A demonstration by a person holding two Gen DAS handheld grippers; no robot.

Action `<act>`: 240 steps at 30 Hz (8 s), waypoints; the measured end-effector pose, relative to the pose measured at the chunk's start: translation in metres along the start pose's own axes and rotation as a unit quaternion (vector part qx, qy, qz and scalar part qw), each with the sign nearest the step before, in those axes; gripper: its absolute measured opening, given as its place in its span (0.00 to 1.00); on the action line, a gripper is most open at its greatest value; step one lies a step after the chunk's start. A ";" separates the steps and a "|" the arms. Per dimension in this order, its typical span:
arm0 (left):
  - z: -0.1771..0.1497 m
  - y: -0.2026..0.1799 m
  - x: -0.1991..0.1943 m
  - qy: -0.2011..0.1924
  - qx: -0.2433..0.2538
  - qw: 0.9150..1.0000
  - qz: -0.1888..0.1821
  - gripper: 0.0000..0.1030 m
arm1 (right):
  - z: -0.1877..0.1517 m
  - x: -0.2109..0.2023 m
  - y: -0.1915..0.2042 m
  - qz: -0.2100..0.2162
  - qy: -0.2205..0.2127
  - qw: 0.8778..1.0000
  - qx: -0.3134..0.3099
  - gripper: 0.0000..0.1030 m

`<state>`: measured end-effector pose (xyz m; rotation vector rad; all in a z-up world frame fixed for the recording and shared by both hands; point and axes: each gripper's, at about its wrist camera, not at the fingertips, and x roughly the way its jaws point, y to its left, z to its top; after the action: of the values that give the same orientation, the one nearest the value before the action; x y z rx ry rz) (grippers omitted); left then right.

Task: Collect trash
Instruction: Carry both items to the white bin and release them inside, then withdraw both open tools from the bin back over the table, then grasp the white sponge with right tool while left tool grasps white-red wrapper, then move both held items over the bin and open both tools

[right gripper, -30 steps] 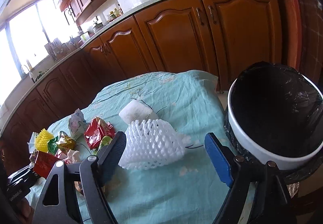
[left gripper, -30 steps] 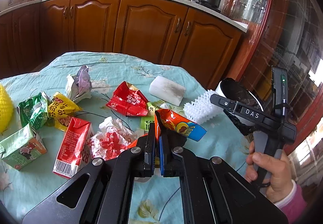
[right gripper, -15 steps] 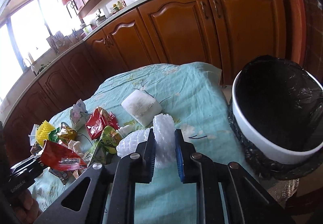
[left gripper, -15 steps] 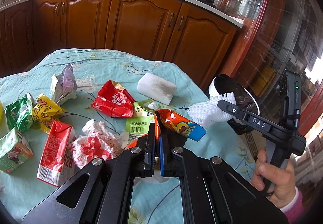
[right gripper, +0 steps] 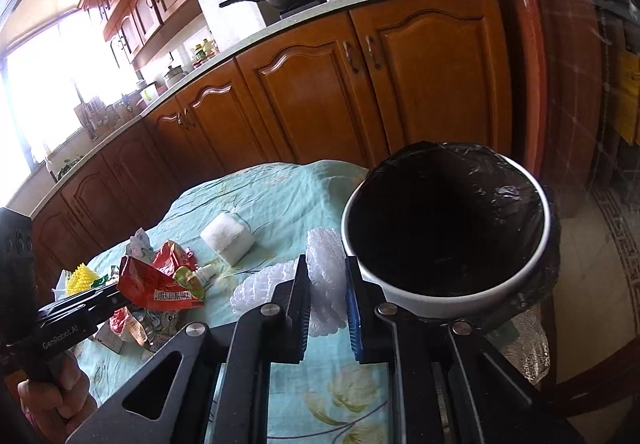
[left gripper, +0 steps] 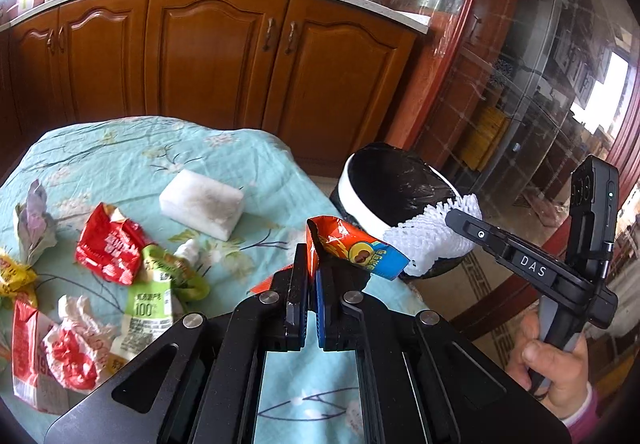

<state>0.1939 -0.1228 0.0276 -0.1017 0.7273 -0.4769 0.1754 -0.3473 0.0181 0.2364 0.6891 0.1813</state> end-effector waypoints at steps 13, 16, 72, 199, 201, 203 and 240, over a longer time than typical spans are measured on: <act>0.042 -0.052 0.055 0.015 0.043 0.998 -0.031 0.02 | 0.030 -0.014 -0.058 -0.052 -0.033 0.998 0.023 0.13; 0.054 -0.063 0.068 0.020 0.049 0.998 -0.039 0.02 | 0.038 -0.010 -0.068 -0.061 -0.031 0.997 0.023 0.13; 0.047 -0.083 0.111 0.108 0.089 0.990 -0.002 0.62 | 0.044 -0.034 -0.096 -0.047 -0.046 0.995 0.076 0.53; -0.008 0.005 -0.012 0.002 0.037 0.999 -0.006 0.06 | -0.008 -0.012 0.012 0.020 0.034 0.998 -0.041 0.50; -0.004 -0.002 -0.007 0.004 0.041 0.999 -0.012 0.06 | -0.007 -0.014 0.005 0.013 0.033 0.999 -0.036 0.50; 0.000 -0.009 -0.002 0.005 0.047 0.999 -0.015 0.06 | -0.005 -0.017 -0.005 0.005 0.031 0.999 -0.033 0.51; 0.072 -0.085 0.125 0.071 0.114 0.990 -0.040 0.06 | 0.052 0.023 -0.081 -0.103 0.093 0.988 -0.072 0.51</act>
<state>0.2892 -0.2601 0.0256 0.1186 0.8058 -0.6448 0.2337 -0.4270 0.0206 0.0078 0.8772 0.0542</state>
